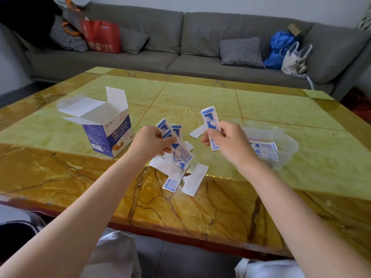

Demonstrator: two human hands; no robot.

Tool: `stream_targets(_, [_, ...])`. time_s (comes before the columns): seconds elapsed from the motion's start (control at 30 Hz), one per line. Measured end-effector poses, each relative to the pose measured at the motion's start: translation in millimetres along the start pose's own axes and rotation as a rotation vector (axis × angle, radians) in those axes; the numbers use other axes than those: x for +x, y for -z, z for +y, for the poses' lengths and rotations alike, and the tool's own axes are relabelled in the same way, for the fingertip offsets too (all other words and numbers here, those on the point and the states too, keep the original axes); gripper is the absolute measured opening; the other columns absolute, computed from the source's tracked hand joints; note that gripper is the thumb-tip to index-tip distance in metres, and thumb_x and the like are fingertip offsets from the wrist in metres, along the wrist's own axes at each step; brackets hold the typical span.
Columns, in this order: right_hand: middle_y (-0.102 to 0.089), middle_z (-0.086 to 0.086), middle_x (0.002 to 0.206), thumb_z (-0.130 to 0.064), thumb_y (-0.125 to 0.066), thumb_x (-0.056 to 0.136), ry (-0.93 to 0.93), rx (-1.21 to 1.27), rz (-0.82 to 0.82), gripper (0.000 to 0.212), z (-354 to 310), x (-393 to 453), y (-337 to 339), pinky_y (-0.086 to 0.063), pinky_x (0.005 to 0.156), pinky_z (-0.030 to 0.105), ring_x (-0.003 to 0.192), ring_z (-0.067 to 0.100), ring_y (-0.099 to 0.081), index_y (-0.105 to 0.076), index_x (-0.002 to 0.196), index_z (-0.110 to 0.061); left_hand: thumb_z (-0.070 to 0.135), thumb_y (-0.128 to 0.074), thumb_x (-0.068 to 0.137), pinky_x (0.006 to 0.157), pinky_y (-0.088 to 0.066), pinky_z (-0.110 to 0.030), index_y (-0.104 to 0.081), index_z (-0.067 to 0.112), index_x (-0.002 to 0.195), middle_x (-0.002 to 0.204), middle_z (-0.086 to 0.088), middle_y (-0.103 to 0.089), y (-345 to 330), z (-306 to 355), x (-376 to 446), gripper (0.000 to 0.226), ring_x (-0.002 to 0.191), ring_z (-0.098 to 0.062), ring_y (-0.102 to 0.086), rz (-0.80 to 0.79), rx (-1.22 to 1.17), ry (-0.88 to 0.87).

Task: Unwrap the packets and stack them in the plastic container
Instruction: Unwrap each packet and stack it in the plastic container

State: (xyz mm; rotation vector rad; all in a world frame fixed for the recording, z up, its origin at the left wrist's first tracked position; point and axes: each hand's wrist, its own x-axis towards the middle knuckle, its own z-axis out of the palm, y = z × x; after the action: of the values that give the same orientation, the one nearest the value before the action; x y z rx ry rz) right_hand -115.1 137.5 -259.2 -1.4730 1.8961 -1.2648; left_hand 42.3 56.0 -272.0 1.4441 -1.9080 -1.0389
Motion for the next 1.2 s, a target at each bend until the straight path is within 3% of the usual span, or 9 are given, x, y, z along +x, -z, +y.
stream_targets(0.1, [-0.063, 0.011, 0.083, -0.02, -0.035, 0.1, -0.018, -0.067, -0.19, 0.034, 0.8, -3.7, -2.8, -0.048, 0.072, 0.04, 0.078, 0.037, -0.056, -0.061, 0.086, -0.002, 0.025, -0.062, 0.086, 0.063, -0.054, -0.023, -0.062, 0.007, 0.09, 0.073, -0.001, -0.066, -5.0, 4.6, -0.5, 0.018, 0.062, -0.009, -0.063, -0.047, -0.05, 0.022])
stream_targets(0.17, [-0.052, 0.009, 0.074, -0.021, -0.038, 0.099, 0.008, -0.095, -0.251, 0.034, 1.4, -7.1, -3.9, -0.036, 0.062, 0.028, 0.069, 0.025, -0.046, -0.055, 0.079, 0.002, 0.021, -0.063, 0.086, 0.062, -0.055, -0.022, -0.062, 0.003, 0.092, 0.075, -0.003, -0.067, -7.4, 7.6, -2.2, 0.019, 0.06, -0.008, -0.065, -0.093, -0.124, 0.056])
stream_targets(0.27, [-0.063, 0.003, 0.094, -0.015, -0.059, 0.089, 0.016, 0.011, -0.23, 0.016, 7.5, -4.9, -4.3, -0.046, 0.079, 0.028, 0.085, 0.016, -0.059, -0.063, 0.074, -0.011, 0.009, -0.058, 0.088, 0.06, -0.057, -0.016, -0.062, -0.001, 0.092, 0.08, -0.01, -0.071, -10.3, 10.5, -9.7, 0.012, 0.057, -0.006, -0.068, -0.228, -0.361, 0.098])
stream_targets(0.4, [-0.064, -0.003, 0.083, -0.006, -0.068, 0.08, 0.025, 0.086, -0.107, 0.021, 10.7, -5.6, -3.6, -0.051, 0.073, 0.028, 0.077, 0.013, -0.061, -0.058, 0.076, -0.024, 0.011, -0.047, 0.094, 0.07, -0.057, -0.019, -0.063, 0.004, 0.092, 0.082, -0.008, -0.072, -14.3, 14.7, -19.0, 0.018, 0.073, -0.013, -0.071, -0.403, -0.515, 0.092])
stream_targets(0.5, [-0.06, -0.005, 0.087, -0.004, -0.062, 0.084, 0.2, -0.246, -0.011, 0.025, 10.2, -5.7, 6.0, -0.05, 0.069, 0.02, 0.078, 0.01, -0.06, -0.048, 0.097, -0.02, 0.017, -0.049, 0.094, 0.072, -0.057, -0.02, -0.06, 0.001, 0.106, 0.088, -0.009, -0.069, -14.6, 12.5, -12.5, 0.023, 0.075, -0.016, -0.068, -0.369, -0.31, 0.049])
stream_targets(0.6, [-0.063, 0.004, 0.105, -0.002, -0.051, 0.09, 0.309, -0.612, -0.07, 0.033, 17.2, -7.7, 10.4, -0.051, 0.081, 0.037, 0.095, 0.022, -0.061, -0.048, 0.12, -0.015, 0.018, -0.057, 0.089, 0.084, -0.055, -0.032, -0.057, 0.009, 0.114, 0.1, -0.002, -0.064, -11.0, 2.2, -3.4, 0.027, 0.086, -0.02, -0.066, -0.243, 0.168, -0.114])
stream_targets(0.7, [-0.059, -0.001, 0.105, -0.005, -0.045, 0.093, 0.297, -0.749, -0.244, 0.024, 29.8, -17.9, 4.5, -0.049, 0.081, 0.032, 0.098, 0.019, -0.058, -0.056, 0.112, -0.015, 0.029, -0.063, 0.085, 0.078, -0.046, -0.024, -0.057, 0.016, 0.116, 0.106, 0.002, -0.058, -14.1, 2.4, -11.7, 0.035, 0.089, -0.012, -0.056, -0.315, 0.454, -0.222])
stream_targets(0.9, [-0.044, -0.004, 0.089, -0.01, -0.037, 0.097, 0.249, -0.825, -0.343, 0.011, 46.0, -22.5, 9.0, -0.028, 0.051, 0.019, 0.076, 0.013, -0.044, -0.044, 0.095, -0.018, 0.052, -0.055, 0.083, 0.074, -0.036, -0.024, -0.055, 0.007, 0.106, 0.108, -0.005, -0.058, -48.4, 8.9, -32.4, 0.051, 0.1, -0.021, -0.055, -0.348, 0.856, -0.31])
stream_targets(1.2, [-0.051, -0.001, 0.083, -0.018, -0.043, 0.096, 0.15, -0.746, -0.381, 0.014, 42.9, -28.2, 13.2, -0.04, 0.058, 0.028, 0.075, 0.019, -0.053, -0.042, 0.082, -0.017, 0.022, -0.054, 0.089, 0.069, -0.04, -0.027, -0.054, 0.007, 0.107, 0.108, -0.008, -0.058, -60.7, 23.6, -40.0, 0.023, 0.1, -0.025, -0.058, -0.242, 1.093, -0.419])
